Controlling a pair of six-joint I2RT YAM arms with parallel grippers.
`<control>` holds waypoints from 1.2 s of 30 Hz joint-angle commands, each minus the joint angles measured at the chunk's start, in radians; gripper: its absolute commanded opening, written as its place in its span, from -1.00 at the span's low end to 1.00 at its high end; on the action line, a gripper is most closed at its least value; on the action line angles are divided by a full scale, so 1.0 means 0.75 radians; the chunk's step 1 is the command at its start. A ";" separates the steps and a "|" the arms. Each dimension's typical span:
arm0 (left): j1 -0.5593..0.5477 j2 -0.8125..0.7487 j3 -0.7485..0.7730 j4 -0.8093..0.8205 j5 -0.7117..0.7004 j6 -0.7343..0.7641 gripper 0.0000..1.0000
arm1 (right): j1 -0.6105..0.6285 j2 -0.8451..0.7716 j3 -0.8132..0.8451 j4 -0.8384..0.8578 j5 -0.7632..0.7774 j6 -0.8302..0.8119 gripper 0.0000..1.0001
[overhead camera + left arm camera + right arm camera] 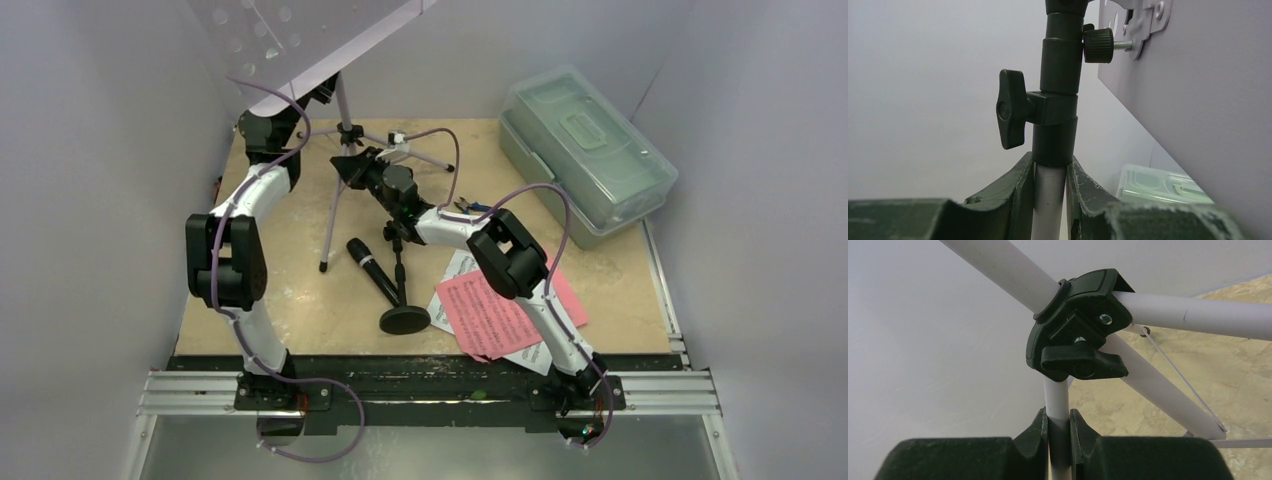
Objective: Set up the instrument practice props
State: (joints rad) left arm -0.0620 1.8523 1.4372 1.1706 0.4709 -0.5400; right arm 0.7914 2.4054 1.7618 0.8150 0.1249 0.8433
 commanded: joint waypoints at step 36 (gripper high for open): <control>0.057 -0.888 -1.048 -1.079 -0.405 0.058 0.91 | -0.046 -0.050 -0.032 -0.122 0.273 0.254 -1.00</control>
State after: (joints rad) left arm -0.0078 1.1458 0.7578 0.2314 0.0772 -0.5694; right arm 0.7933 2.4149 1.7435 0.8513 0.2024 0.9112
